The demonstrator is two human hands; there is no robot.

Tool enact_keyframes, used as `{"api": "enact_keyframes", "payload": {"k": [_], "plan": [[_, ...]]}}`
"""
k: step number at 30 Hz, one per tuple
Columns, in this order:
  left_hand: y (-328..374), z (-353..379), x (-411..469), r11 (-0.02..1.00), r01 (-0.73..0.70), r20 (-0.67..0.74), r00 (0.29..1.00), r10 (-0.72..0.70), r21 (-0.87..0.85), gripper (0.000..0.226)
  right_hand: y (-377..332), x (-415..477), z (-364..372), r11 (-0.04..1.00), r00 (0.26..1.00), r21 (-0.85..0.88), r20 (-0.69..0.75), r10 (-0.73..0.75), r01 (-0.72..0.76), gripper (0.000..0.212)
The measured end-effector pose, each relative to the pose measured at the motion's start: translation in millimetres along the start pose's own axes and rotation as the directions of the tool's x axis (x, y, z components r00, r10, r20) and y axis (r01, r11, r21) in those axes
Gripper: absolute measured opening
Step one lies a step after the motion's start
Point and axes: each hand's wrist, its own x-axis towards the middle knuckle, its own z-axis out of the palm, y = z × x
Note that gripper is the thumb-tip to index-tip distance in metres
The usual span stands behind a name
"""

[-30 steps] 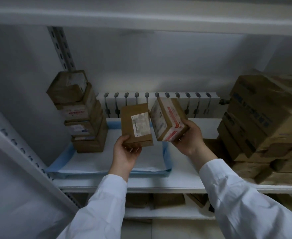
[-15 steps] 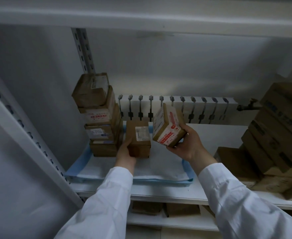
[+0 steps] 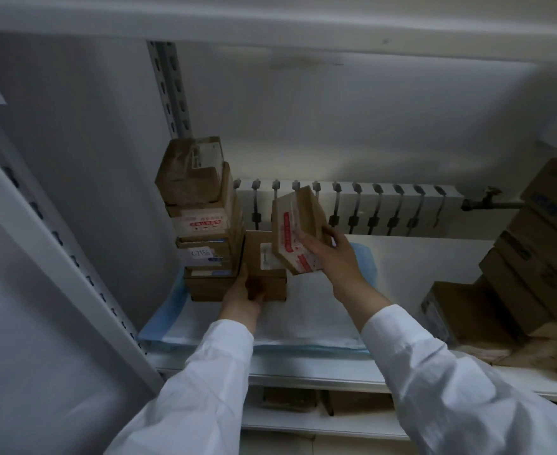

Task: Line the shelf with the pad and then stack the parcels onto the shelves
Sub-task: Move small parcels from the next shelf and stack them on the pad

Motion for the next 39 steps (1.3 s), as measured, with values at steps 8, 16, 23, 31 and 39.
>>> {"api": "enact_keyframes", "payload": {"k": [8,16,23,31,39], "plan": [[-6.1,-5.6,1.7,0.993,-0.099,0.006,0.995,0.099,0.061,0.035,-2.6,-4.4,41.5,0.851,0.987,-0.515,-0.055,-0.151,0.102,0.082],[3.4,-3.0,-7.9,0.925,-0.240,0.210,0.960,0.183,0.294,0.033,-7.0,-11.4,57.6,0.703,0.977,-0.679,0.136,-0.163,0.212,0.074],[1.4,-6.6,-6.9,0.965,-0.231,0.218,0.955,0.201,0.125,0.029,0.4,-16.8,50.3,0.797,0.963,-0.542,0.123,-0.241,0.269,0.050],[-9.2,-2.0,-1.6,0.949,-0.265,0.191,0.954,0.232,0.169,0.040,-8.9,-29.9,28.3,0.853,0.942,-0.450,0.309,-0.127,0.263,0.058],[-9.2,4.8,-1.7,0.909,-0.332,0.150,0.941,0.302,0.252,0.044,-25.7,-47.7,6.6,0.907,0.942,-0.374,0.330,-0.066,0.194,0.045]]}}
